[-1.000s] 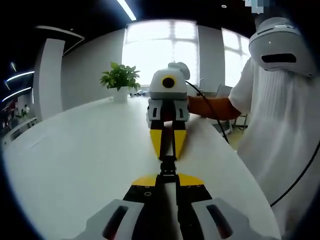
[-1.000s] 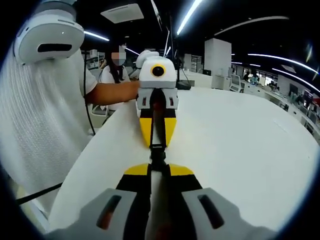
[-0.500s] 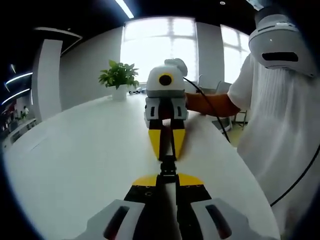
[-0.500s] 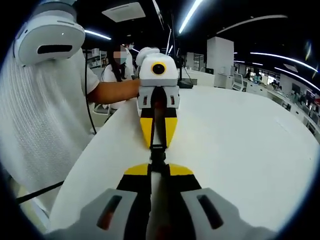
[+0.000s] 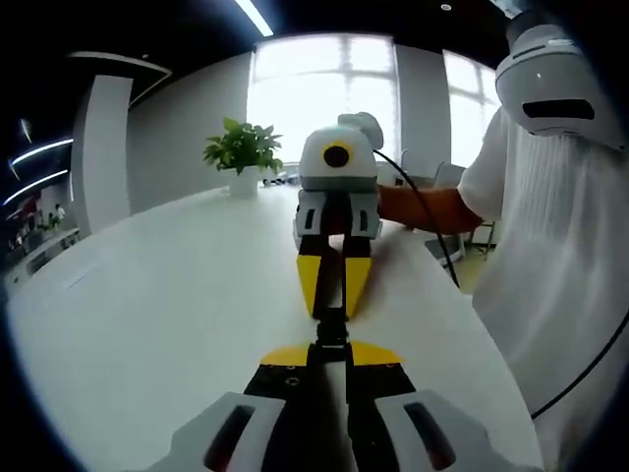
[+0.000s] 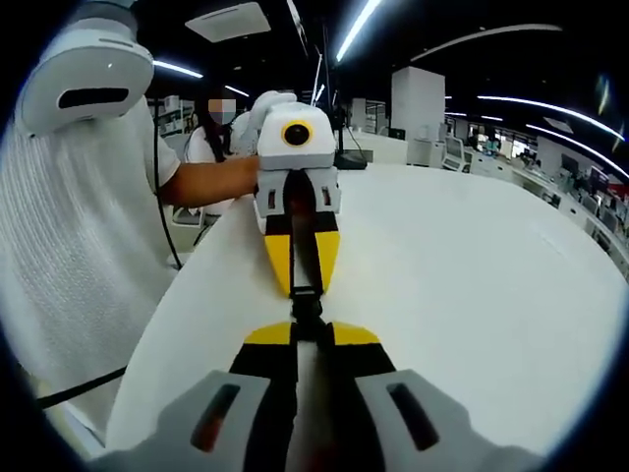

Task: Snap the two parts of the plastic buckle together until the buckle closes and remains connected.

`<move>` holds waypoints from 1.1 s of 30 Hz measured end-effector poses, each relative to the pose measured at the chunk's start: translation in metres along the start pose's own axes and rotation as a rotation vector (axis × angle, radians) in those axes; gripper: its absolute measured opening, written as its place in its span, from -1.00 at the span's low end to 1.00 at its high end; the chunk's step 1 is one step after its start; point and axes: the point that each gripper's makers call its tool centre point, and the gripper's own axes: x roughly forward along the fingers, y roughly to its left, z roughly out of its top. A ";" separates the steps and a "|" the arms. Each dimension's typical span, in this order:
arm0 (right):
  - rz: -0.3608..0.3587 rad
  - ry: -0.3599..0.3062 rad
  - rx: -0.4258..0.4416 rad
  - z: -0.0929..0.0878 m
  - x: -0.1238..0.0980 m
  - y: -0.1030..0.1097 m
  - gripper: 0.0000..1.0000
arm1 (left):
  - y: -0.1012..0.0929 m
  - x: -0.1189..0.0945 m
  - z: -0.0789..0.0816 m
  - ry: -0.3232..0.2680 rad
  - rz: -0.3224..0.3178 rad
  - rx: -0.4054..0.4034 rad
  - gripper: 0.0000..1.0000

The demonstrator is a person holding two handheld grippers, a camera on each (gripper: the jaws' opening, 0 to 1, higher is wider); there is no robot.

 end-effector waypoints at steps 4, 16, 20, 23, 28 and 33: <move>-0.003 -0.003 -0.007 0.001 0.005 0.004 -0.81 | -0.002 0.008 0.001 0.009 0.010 0.003 -0.83; 0.021 -0.037 -0.038 0.001 0.002 0.005 -0.78 | -0.001 0.011 0.000 0.016 0.015 0.012 -0.80; 0.026 -0.038 -0.044 0.003 0.002 0.005 -0.77 | -0.001 0.008 0.000 0.009 0.009 0.019 -0.80; 0.025 -0.037 -0.046 0.003 0.002 0.007 -0.77 | -0.001 0.007 0.001 0.006 0.009 0.012 -0.79; 0.024 -0.034 -0.044 0.004 0.003 0.008 -0.77 | -0.001 0.007 0.001 0.009 0.018 0.007 -0.78; 0.024 -0.033 -0.043 0.004 0.003 0.009 -0.77 | -0.001 0.006 0.002 0.001 0.026 0.004 -0.78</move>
